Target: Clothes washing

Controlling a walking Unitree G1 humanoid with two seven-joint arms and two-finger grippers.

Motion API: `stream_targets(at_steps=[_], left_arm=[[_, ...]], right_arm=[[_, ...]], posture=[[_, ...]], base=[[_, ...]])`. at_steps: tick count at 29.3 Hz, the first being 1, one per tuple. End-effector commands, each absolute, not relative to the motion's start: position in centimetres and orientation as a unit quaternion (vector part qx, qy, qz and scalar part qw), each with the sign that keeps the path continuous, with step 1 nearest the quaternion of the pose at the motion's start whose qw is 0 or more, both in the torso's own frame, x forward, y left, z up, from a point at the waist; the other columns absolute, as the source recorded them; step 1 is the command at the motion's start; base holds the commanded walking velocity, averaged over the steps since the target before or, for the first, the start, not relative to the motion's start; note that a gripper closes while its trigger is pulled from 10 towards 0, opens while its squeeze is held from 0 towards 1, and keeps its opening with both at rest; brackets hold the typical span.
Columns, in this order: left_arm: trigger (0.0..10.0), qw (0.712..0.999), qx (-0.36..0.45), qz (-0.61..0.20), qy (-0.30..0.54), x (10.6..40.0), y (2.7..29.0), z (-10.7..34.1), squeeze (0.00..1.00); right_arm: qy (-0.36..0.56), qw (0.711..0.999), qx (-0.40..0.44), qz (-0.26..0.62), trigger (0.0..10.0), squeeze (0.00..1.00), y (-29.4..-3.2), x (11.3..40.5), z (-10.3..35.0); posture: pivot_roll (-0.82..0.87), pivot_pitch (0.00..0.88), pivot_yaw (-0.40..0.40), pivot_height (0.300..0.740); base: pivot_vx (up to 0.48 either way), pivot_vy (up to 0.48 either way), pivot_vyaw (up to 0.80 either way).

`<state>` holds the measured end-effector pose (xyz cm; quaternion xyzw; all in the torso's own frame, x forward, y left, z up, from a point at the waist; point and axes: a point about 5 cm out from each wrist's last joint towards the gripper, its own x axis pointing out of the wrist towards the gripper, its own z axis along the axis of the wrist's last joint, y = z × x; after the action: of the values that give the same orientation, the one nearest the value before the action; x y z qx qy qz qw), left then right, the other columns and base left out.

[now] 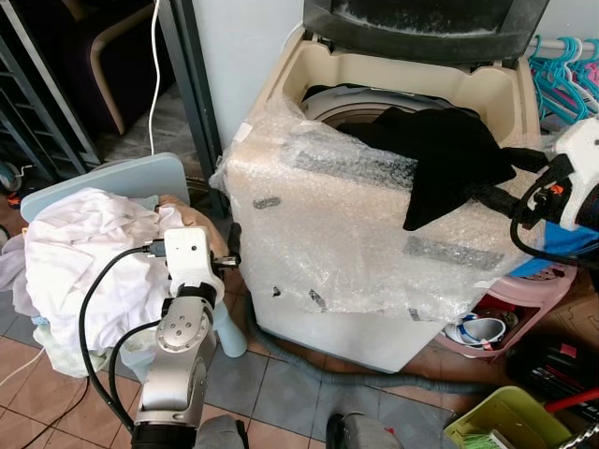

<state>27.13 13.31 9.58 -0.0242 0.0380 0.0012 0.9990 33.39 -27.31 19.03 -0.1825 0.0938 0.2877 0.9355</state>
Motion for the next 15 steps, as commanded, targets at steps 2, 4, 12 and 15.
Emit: stream_targets(at_steps=[2,4,12,15], left_arm=[[10.0,0.999,-0.021,-0.004,0.033,27.6,13.0,9.8,0.00],[10.0,0.999,-0.022,-0.003,0.030,27.8,12.9,9.9,0.00],[10.0,0.999,-0.022,-0.003,0.028,27.9,12.7,9.9,0.00],[10.0,0.999,-0.024,0.001,0.027,27.8,12.8,9.8,0.00]], right_arm=[[0.077,0.960,-0.185,0.197,10.0,0.91,-26.7,35.7,19.3],[0.055,0.979,-0.150,0.127,10.0,0.85,-25.8,37.3,20.1],[-0.151,0.988,-0.004,-0.033,10.0,0.56,-23.9,39.9,27.9],[-0.206,0.978,0.012,-0.021,10.0,0.32,-22.9,39.7,29.7]], posture=[[-0.01,0.012,0.015,0.740],[-0.01,0.009,0.016,0.740],[0.00,0.008,0.010,0.740],[0.00,0.009,0.002,0.740]], base=[[0.000,0.000,0.00],[0.000,0.000,0.00],[0.000,0.000,0.00],[0.000,0.000,0.00]])
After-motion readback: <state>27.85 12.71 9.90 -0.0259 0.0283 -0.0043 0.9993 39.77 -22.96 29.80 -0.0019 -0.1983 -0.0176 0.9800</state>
